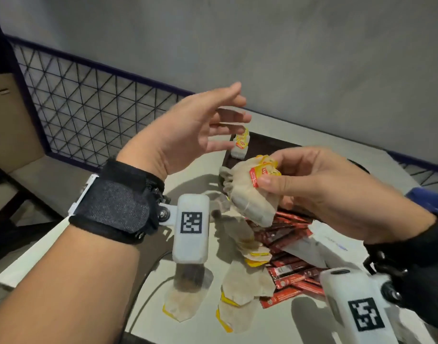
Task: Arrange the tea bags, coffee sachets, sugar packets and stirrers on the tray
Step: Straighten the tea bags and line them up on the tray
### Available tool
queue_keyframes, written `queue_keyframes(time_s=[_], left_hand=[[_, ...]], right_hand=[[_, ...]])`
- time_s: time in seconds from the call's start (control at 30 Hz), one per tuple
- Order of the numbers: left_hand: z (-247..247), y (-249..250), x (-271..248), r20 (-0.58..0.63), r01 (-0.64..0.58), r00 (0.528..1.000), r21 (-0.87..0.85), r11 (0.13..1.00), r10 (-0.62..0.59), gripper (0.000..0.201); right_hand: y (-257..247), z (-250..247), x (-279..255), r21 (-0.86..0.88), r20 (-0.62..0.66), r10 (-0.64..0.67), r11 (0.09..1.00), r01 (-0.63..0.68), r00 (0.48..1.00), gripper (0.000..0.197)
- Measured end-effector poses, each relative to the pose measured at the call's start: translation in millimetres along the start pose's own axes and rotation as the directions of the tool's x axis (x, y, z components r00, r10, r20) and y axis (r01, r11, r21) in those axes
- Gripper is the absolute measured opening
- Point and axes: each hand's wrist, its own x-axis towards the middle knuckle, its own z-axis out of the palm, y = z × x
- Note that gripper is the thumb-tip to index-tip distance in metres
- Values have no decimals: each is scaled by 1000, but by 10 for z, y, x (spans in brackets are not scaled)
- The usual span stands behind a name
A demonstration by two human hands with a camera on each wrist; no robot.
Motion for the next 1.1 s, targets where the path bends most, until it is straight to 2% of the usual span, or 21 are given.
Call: queue_keyframes(time_s=[0.1, 0.17, 0.2, 0.33, 0.5, 0.57, 0.7, 0.83, 1.0, 1.1], left_hand=[[299, 64, 24, 233, 66, 969, 88, 994, -85, 57], [417, 14, 54, 386, 54, 918, 95, 994, -87, 51], [446, -25, 73, 412, 69, 907, 65, 995, -90, 46], [415, -144, 153, 308, 147, 946, -125, 981, -103, 28], [384, -289, 166, 168, 148, 979, -223, 963, -112, 20], [388, -347, 178, 113, 139, 987, -238, 961, -115, 22], [372, -400, 223, 23, 125, 992, -297, 947, -124, 28], [327, -385, 244, -73, 73, 992, -314, 947, -101, 24], [299, -393, 247, -119, 52, 989, -245, 968, -83, 45], [306, -419, 251, -143, 43, 987, -232, 972, -78, 48]], right_hand=[[-97, -234, 61, 48, 4, -89, 995, 89, 996, 22], [-175, -355, 146, -19, -6, -152, 988, 151, 988, 27], [-219, -401, 200, -67, -8, -173, 983, 172, 985, 23], [-255, -509, 436, -254, -44, -210, 948, 193, 977, 7], [-119, -464, 614, -244, -86, -224, 949, 198, 971, 8], [-75, -441, 644, -227, -93, -225, 953, 199, 970, 15], [14, -453, 656, -110, -211, -188, 980, 168, 959, 28], [40, -460, 696, -74, -287, -166, 986, 151, 944, 20], [92, -423, 758, -68, -254, -162, 986, 150, 954, 14], [120, -441, 769, -45, -253, -177, 984, 171, 951, 11]])
